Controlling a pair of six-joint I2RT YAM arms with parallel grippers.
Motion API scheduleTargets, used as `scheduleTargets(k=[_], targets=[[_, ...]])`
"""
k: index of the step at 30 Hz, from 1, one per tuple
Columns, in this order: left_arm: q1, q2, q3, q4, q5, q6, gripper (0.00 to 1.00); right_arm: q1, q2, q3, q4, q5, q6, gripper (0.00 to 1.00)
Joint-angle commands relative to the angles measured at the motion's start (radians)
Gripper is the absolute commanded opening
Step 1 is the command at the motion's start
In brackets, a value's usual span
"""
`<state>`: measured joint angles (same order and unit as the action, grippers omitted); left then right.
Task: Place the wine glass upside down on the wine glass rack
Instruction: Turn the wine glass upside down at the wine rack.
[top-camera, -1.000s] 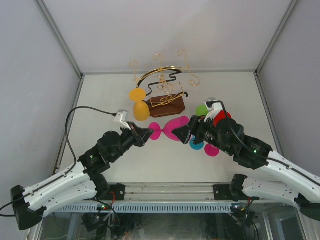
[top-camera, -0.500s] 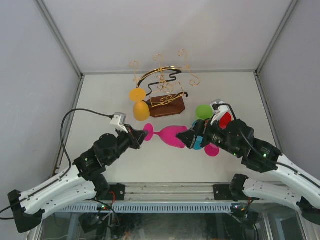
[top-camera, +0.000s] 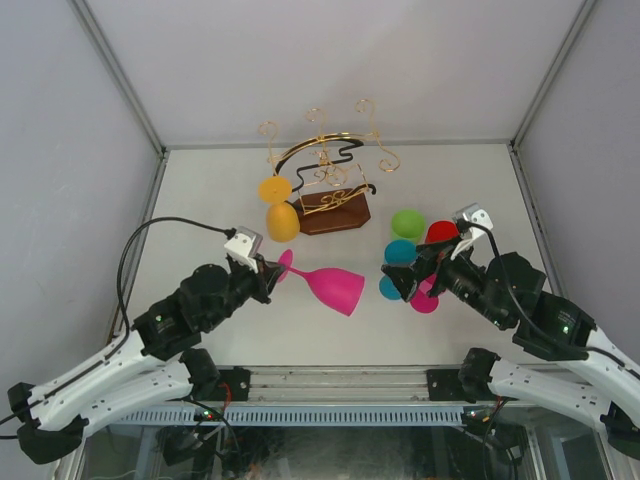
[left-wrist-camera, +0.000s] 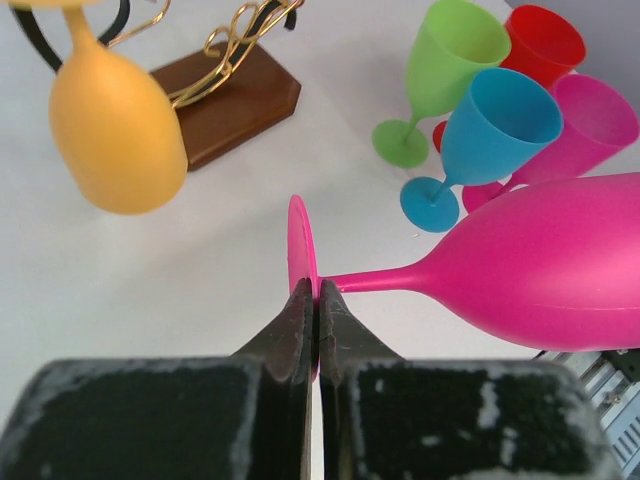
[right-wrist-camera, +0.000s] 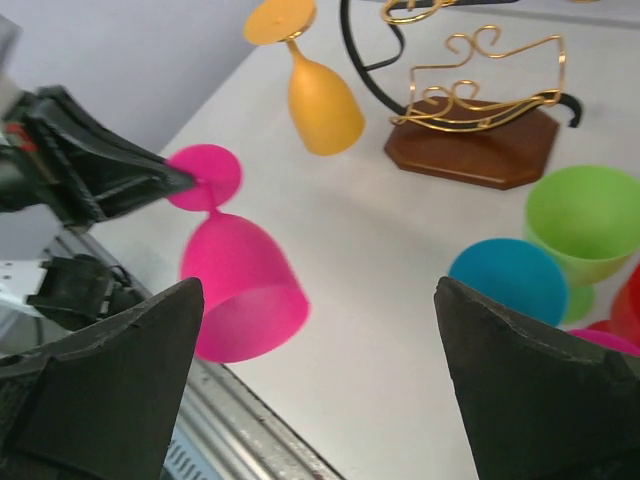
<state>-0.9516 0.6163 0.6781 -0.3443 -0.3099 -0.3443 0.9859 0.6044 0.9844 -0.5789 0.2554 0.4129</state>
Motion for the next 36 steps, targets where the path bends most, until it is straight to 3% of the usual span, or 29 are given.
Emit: scheduleTargets(k=[1,4,10,24,28,32,36], targets=[[-0.032,-0.002,0.095,-0.011,0.022,0.158,0.0,-0.005,-0.005,0.003,-0.006,0.099,-0.145,0.98],[-0.038,0.027,0.138,-0.044,0.041,0.201,0.0,-0.006,-0.001,0.003,0.007,0.202,-0.166,1.0],[-0.041,0.037,0.148,-0.037,0.048,0.248,0.0,-0.009,-0.021,-0.027,0.078,0.214,-0.24,1.0],[-0.041,-0.062,0.11,-0.048,0.231,0.515,0.0,0.003,-0.069,-0.068,0.185,-0.221,-0.452,0.93],[-0.041,-0.072,0.117,-0.064,0.35,0.603,0.0,0.089,-0.03,-0.074,0.224,-0.262,-0.542,0.91],[-0.041,-0.066,0.119,-0.075,0.418,0.643,0.0,0.239,0.012,-0.076,0.242,-0.171,-0.684,0.94],[-0.049,-0.058,0.125,-0.092,0.481,0.674,0.0,0.29,0.056,-0.075,0.24,-0.172,-0.794,0.93]])
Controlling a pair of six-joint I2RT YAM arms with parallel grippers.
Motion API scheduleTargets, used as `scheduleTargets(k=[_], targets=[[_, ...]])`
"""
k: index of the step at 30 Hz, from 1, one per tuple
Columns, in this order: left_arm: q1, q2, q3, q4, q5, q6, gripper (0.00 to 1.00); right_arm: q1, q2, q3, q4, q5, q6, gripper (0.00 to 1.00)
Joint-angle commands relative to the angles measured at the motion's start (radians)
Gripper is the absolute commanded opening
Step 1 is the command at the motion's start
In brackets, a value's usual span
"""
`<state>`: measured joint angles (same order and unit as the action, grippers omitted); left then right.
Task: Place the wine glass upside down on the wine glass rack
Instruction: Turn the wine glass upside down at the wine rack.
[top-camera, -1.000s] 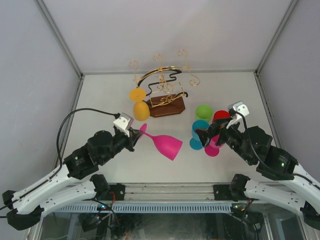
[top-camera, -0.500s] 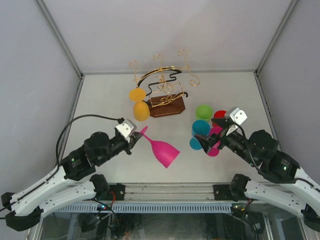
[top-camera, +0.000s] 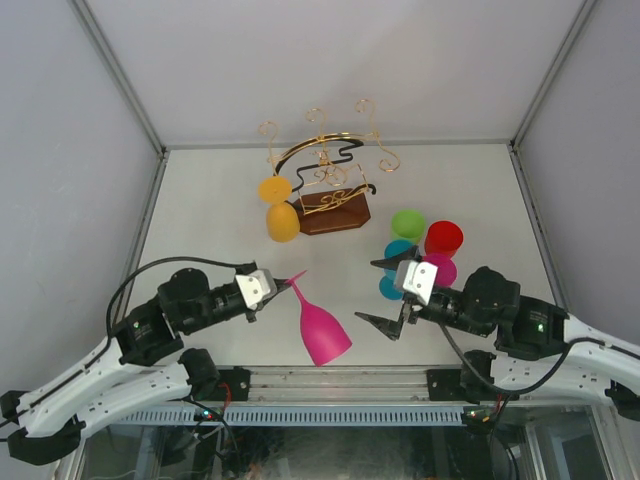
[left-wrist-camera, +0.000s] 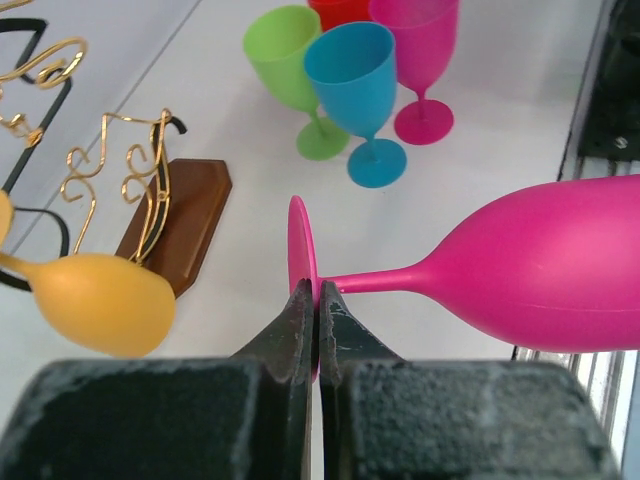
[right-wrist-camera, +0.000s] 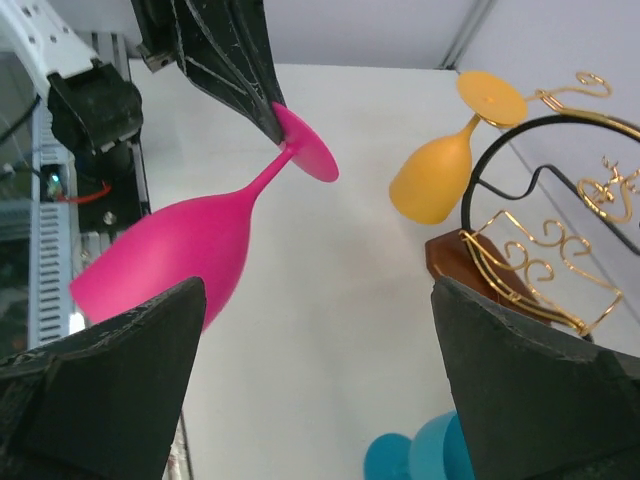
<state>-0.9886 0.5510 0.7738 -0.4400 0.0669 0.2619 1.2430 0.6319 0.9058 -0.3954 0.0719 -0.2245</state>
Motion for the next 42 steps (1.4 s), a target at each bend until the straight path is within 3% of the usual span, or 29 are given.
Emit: scheduleTargets(k=[1,11,16,22,32,42], targets=[[-0.018,0.007,0.03,0.001,0.118,0.08,0.0,0.033,0.036,0.004,0.059,-0.002,-0.175,0.92],[-0.17,0.045,0.043,-0.053,0.122,0.241,0.0,0.035,0.053,0.004,0.058,-0.248,-0.268,0.82],[-0.208,0.074,0.066,-0.054,0.123,0.267,0.0,0.042,0.092,0.004,0.082,-0.333,-0.256,0.7],[-0.242,0.109,0.088,-0.043,0.12,0.278,0.0,0.055,0.192,0.004,0.119,-0.295,-0.25,0.58],[-0.252,0.074,0.065,0.01,0.085,0.285,0.0,0.039,0.295,-0.01,0.146,-0.271,-0.265,0.53],[-0.251,0.072,0.06,0.01,0.075,0.3,0.0,-0.022,0.35,-0.012,0.168,-0.299,-0.268,0.34]])
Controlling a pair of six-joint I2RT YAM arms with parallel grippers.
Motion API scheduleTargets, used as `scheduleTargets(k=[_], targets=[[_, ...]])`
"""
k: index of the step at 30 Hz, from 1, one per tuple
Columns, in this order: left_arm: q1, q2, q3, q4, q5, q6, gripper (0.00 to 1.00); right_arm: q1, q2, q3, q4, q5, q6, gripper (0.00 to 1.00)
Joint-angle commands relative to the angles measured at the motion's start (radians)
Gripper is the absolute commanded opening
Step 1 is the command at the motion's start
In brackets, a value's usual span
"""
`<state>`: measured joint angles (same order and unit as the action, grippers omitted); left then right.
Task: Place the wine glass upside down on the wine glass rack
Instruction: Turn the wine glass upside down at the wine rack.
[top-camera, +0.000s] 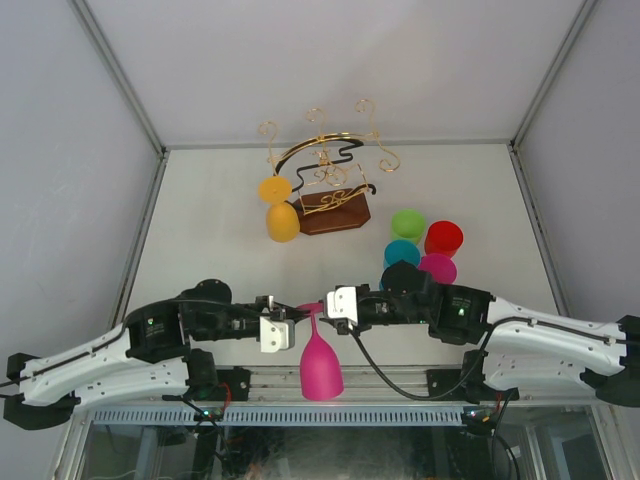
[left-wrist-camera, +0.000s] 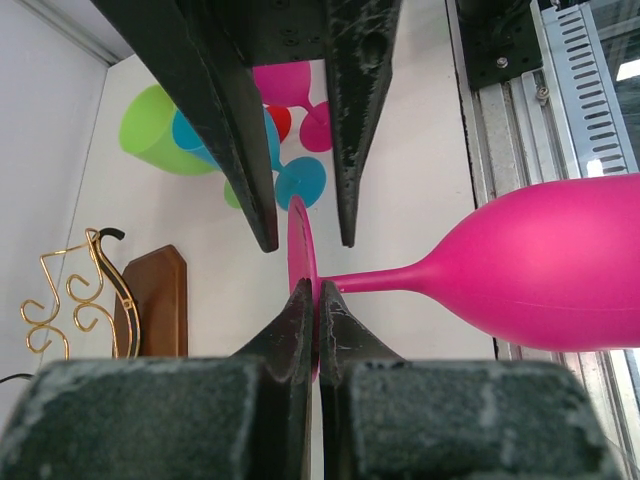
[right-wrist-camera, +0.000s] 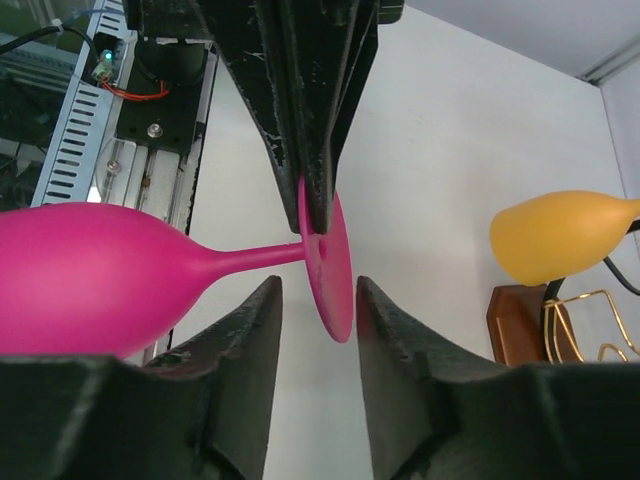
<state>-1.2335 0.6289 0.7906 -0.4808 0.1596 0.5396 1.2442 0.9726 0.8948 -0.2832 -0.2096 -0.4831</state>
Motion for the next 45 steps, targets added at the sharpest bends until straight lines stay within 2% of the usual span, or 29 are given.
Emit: scheduleTargets(k=[1,3,5,9,11,15,18,20,22,23,26,30,35,39,41,45], targets=[[-0.006,-0.006,0.043,0.05,-0.021,0.023,0.0,-0.032,0.014,0.0,0.056,-0.027,-0.01,0.28],[-0.006,-0.003,0.044,0.049,-0.028,0.023,0.0,-0.047,0.019,0.0,0.063,-0.049,-0.008,0.17],[-0.006,-0.003,0.043,0.049,-0.032,0.024,0.0,-0.056,0.022,0.0,0.063,-0.063,-0.015,0.11],[-0.006,-0.008,0.041,0.058,-0.041,0.021,0.0,-0.055,0.028,0.0,0.047,-0.06,-0.055,0.01],[-0.006,-0.011,0.039,0.069,-0.051,0.013,0.03,-0.055,0.029,0.001,0.041,-0.053,-0.075,0.0],[-0.007,-0.025,0.035,0.09,-0.038,-0.011,0.26,-0.051,0.018,0.0,0.033,-0.06,-0.101,0.0],[-0.006,-0.04,0.025,0.121,-0.042,-0.043,0.46,-0.047,0.004,0.0,0.029,-0.032,-0.112,0.0],[-0.006,-0.047,0.02,0.138,-0.071,-0.073,0.74,-0.048,-0.003,0.0,0.016,0.002,-0.114,0.0],[-0.007,-0.05,0.016,0.146,-0.125,-0.108,0.92,-0.048,-0.011,0.0,-0.007,0.033,-0.115,0.0],[-0.007,-0.048,0.016,0.148,-0.158,-0.13,0.96,-0.049,-0.015,-0.003,-0.016,0.051,-0.1,0.0],[-0.006,-0.051,0.014,0.157,-0.262,-0.196,1.0,-0.048,-0.038,-0.026,-0.009,0.135,-0.004,0.0],[-0.006,-0.086,-0.004,0.159,-0.349,-0.265,1.0,-0.047,-0.056,-0.033,-0.039,0.254,0.152,0.0],[-0.007,-0.154,-0.037,0.163,-0.428,-0.358,1.0,-0.044,-0.06,-0.034,-0.1,0.305,0.25,0.0],[-0.006,-0.186,-0.041,0.149,-0.476,-0.455,1.0,-0.026,-0.044,-0.034,-0.134,0.336,0.28,0.0],[-0.006,-0.188,-0.036,0.14,-0.497,-0.506,1.0,-0.015,-0.051,-0.033,-0.154,0.309,0.231,0.0],[-0.006,-0.186,-0.023,0.117,-0.549,-0.598,1.0,-0.017,-0.09,-0.034,-0.108,0.36,0.213,0.0]])
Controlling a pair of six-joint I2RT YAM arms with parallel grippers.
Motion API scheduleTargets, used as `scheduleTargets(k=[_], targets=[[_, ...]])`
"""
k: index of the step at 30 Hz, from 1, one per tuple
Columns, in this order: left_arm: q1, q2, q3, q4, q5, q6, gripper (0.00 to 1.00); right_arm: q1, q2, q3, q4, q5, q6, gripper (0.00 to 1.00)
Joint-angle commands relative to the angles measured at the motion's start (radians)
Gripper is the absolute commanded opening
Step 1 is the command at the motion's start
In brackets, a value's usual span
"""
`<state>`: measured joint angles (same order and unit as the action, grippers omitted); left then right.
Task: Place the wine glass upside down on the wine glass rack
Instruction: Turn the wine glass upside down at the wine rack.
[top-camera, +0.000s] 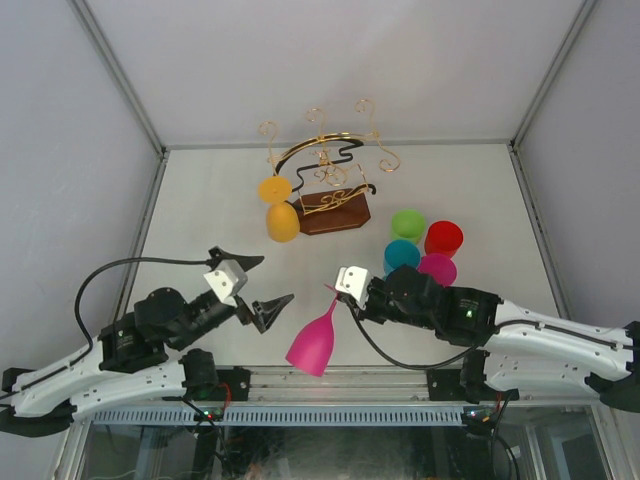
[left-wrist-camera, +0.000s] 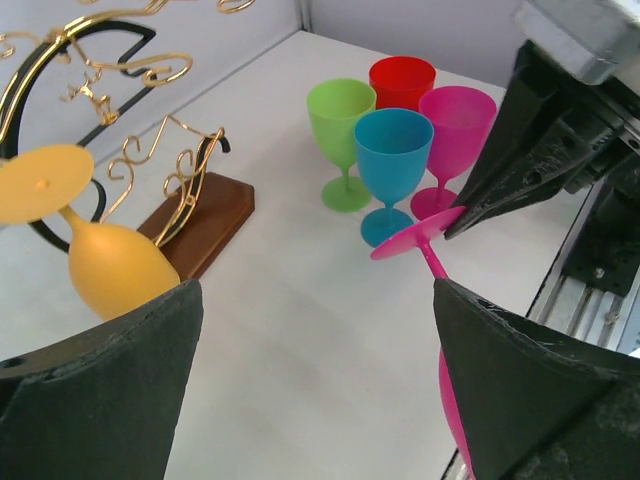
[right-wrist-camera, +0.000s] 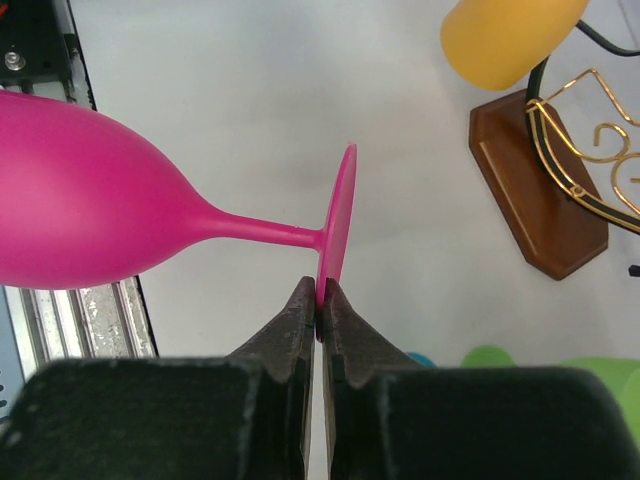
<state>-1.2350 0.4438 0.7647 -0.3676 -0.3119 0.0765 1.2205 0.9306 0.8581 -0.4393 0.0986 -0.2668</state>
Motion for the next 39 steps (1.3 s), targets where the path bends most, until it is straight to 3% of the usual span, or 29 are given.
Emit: scheduleTargets(k=[1,9,17,24,32,35,39], targets=[[-0.005,-0.004,0.003,0.002,-0.088,-0.158,1.0,0.009,-0.059,0.004,0.062,0.067,-0.014,0.0],[-0.005,-0.032,-0.037,0.039,-0.111,-0.252,1.0,0.014,-0.097,0.003,0.187,0.197,-0.161,0.0],[-0.004,-0.024,-0.031,0.068,-0.066,-0.275,1.0,0.03,-0.13,-0.024,0.378,0.18,-0.379,0.0],[-0.005,0.097,0.043,0.066,-0.072,-0.308,1.0,0.034,-0.125,-0.03,0.429,0.141,-0.497,0.0],[-0.006,0.221,0.071,0.173,-0.075,-0.36,1.0,0.059,-0.107,-0.049,0.453,0.136,-0.584,0.0],[-0.005,0.257,0.082,0.206,-0.06,-0.355,0.95,0.079,-0.102,-0.049,0.455,0.138,-0.585,0.0],[-0.006,0.296,0.082,0.234,-0.061,-0.345,0.82,0.102,-0.11,-0.06,0.485,0.132,-0.579,0.0]])
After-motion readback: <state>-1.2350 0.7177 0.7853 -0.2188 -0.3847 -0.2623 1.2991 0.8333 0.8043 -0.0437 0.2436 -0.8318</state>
